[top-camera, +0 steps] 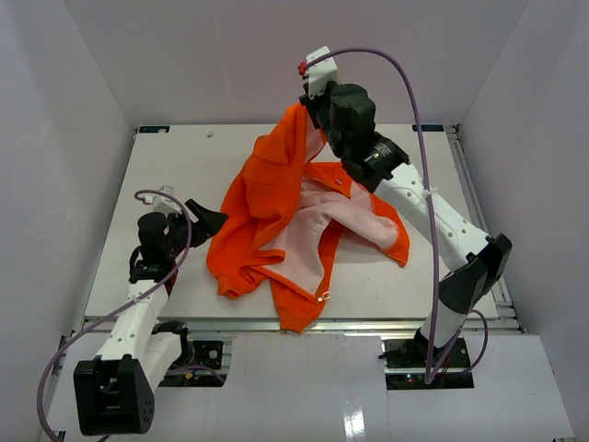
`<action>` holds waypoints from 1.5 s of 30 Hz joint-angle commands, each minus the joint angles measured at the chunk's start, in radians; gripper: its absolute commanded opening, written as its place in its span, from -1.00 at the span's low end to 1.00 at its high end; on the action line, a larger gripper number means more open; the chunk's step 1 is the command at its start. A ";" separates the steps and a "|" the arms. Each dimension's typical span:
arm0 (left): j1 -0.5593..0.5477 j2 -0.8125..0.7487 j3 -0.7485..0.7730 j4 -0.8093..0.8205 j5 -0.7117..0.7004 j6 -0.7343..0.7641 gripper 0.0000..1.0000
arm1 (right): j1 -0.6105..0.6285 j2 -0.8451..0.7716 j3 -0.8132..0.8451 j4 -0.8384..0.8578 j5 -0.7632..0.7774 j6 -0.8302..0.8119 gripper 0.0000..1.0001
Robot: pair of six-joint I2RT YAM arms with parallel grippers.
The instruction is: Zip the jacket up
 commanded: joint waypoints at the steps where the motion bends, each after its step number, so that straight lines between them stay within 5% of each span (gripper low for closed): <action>1: -0.066 0.064 -0.020 0.082 -0.022 0.001 0.66 | -0.017 -0.059 0.125 -0.002 0.083 -0.059 -0.85; 15: -0.120 0.211 -0.009 0.085 -0.214 0.059 0.67 | -0.182 -0.207 0.036 0.047 0.196 -0.066 -0.85; 30: -0.166 0.328 -0.007 0.174 -0.088 0.058 0.65 | -0.214 -0.240 -0.112 0.086 0.146 -0.039 -0.85; 38: -0.240 0.341 -0.021 0.148 -0.151 0.061 0.63 | -0.214 -0.261 -0.207 0.134 0.130 -0.032 -0.85; 42: -0.251 0.355 -0.037 0.143 -0.192 0.064 0.49 | -0.215 -0.277 -0.235 0.141 0.123 -0.030 -0.85; 45: -0.250 0.394 -0.029 0.136 -0.227 0.070 0.02 | -0.214 -0.287 -0.251 0.142 0.110 -0.025 -0.85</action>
